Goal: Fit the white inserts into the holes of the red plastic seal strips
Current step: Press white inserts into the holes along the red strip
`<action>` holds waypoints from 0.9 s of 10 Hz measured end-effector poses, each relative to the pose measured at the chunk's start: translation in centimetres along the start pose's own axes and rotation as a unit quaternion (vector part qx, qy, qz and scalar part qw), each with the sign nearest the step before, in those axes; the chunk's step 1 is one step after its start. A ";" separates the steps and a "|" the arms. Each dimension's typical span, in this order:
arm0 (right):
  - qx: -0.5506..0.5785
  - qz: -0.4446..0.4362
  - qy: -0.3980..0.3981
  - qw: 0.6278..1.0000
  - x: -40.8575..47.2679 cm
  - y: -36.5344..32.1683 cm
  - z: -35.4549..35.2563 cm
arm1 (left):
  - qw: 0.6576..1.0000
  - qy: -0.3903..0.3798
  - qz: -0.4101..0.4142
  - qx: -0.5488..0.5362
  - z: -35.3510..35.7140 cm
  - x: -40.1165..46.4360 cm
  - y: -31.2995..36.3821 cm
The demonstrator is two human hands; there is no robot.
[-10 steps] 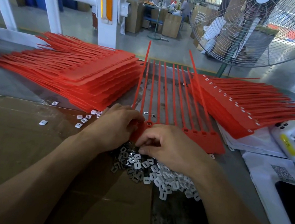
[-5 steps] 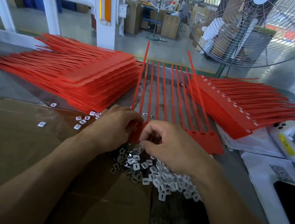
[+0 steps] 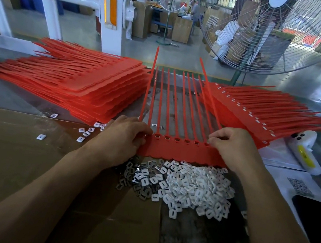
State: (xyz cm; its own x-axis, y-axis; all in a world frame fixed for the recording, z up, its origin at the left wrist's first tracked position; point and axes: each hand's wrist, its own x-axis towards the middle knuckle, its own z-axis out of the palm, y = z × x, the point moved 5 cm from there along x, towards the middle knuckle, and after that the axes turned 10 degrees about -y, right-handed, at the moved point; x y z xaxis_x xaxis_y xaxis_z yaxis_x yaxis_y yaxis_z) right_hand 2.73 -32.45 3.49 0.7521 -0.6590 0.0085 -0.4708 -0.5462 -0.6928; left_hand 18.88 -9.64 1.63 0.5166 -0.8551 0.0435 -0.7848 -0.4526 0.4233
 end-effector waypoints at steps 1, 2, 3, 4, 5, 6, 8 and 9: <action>-0.010 0.013 -0.009 1.000 0.2 0.3 0.2 | 1.000 0.004 0.003 -0.001 -0.1 -0.1 0.1; -0.026 0.010 -0.016 0.999 0.2 0.1 0.3 | 1.000 0.007 0.006 -0.005 -0.2 0.0 0.1; -0.035 0.010 -0.021 0.999 0.2 0.0 0.4 | 1.000 0.005 0.006 -0.006 -0.1 0.0 0.2; -0.037 0.009 -0.019 0.999 0.3 0.0 0.6 | 1.000 0.003 0.006 -0.004 -0.1 0.0 0.2; -0.033 0.009 -0.018 0.999 0.3 -0.1 0.6 | 1.000 0.003 0.005 -0.003 -0.1 0.0 0.2; -0.037 0.011 -0.021 0.999 0.2 -0.2 0.7 | 1.000 0.002 0.005 -0.002 -0.1 0.0 0.2; -0.039 0.028 -0.009 0.999 0.3 -0.1 0.6 | 1.000 -0.001 0.002 -0.004 -0.1 0.0 0.2; -0.035 0.029 -0.004 0.999 0.3 0.0 0.6 | 1.000 0.000 0.003 -0.003 -0.1 0.0 0.2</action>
State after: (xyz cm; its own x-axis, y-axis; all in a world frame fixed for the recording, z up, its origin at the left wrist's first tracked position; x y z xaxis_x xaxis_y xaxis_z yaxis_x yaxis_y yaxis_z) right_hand 3.20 -32.32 3.11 0.7258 -0.6869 -0.0368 -0.5448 -0.5414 -0.6403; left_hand 18.77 -9.65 1.79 0.5117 -0.8579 0.0470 -0.7864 -0.4456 0.4278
